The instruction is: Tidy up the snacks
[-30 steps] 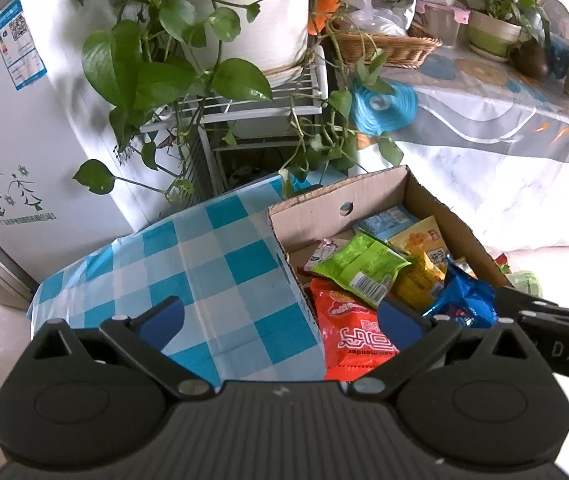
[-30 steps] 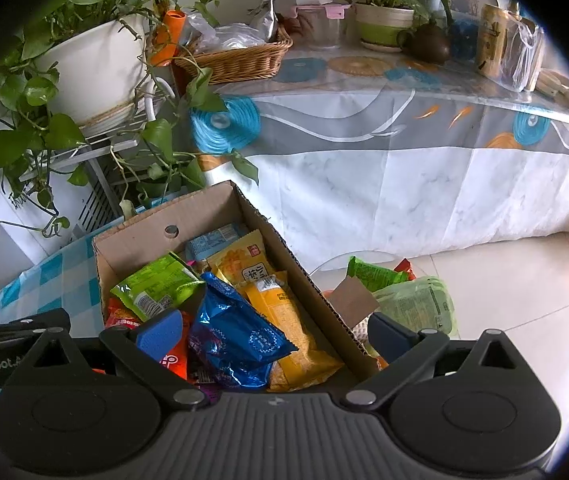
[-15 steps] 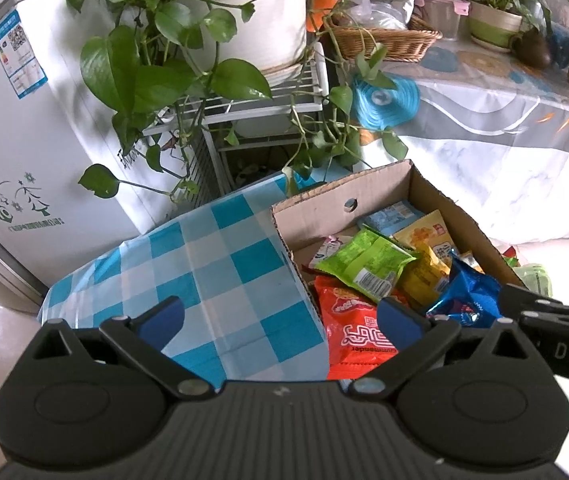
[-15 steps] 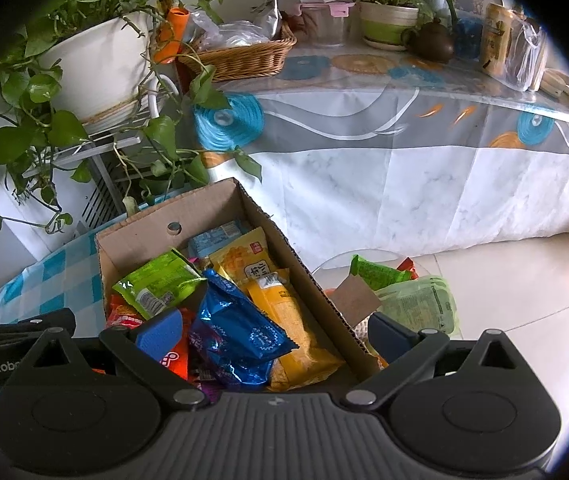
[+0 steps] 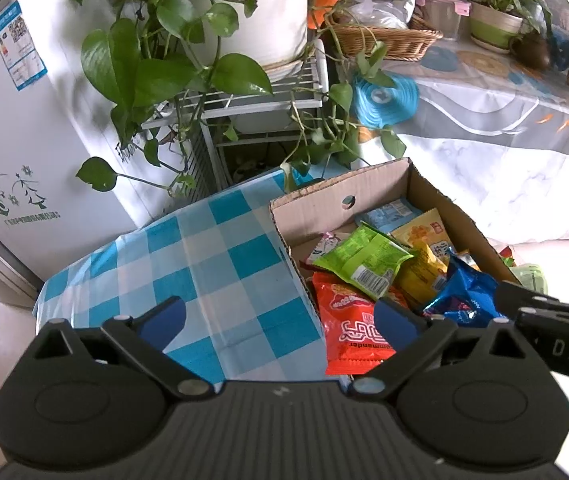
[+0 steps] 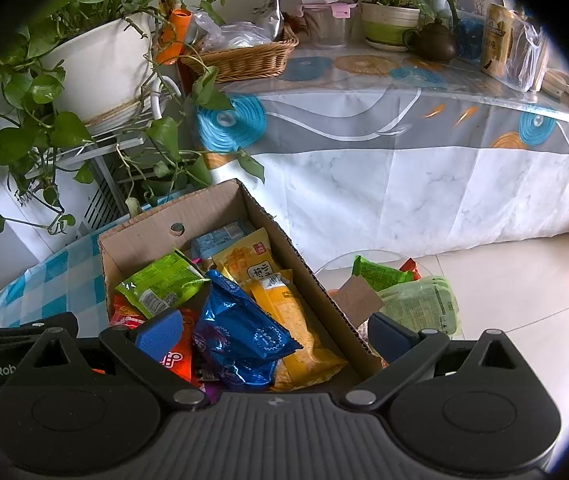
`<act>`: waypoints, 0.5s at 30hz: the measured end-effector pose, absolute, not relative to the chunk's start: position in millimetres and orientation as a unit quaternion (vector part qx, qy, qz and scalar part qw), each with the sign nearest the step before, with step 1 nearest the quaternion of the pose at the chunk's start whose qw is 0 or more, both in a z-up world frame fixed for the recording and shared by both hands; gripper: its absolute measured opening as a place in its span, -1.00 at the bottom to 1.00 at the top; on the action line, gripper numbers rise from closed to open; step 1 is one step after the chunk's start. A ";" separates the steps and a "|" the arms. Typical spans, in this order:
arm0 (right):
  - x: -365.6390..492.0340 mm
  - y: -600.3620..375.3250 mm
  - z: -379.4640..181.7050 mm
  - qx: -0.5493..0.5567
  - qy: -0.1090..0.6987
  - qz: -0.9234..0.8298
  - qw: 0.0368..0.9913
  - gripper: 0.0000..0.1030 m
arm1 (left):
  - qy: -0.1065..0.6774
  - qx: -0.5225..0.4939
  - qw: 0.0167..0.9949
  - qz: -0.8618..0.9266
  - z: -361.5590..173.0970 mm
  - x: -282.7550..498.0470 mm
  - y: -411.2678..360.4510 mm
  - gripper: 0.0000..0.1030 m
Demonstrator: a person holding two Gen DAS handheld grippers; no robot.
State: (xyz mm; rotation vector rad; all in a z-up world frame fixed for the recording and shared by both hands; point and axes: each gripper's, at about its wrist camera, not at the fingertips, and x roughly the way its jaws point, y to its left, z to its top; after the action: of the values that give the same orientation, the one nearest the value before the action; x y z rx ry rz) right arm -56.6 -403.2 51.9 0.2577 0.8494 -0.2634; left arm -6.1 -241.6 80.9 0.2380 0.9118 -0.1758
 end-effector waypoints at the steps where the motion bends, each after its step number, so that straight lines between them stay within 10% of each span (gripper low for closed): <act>1: -56.5 -402.9 51.9 0.124 0.410 -0.127 0.895 0.98 | 0.438 0.116 0.888 -0.085 80.8 -6.4 -241.8 0.91; 15: -56.1 -400.7 52.3 0.118 0.409 -0.123 0.897 0.98 | 0.442 0.103 0.887 -0.090 80.6 -6.8 -237.5 0.86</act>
State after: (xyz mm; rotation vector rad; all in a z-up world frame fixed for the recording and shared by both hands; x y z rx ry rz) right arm -56.1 -400.7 52.3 0.2454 0.8467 -0.2543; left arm -6.8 -237.5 80.6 0.2139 0.9185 -0.1879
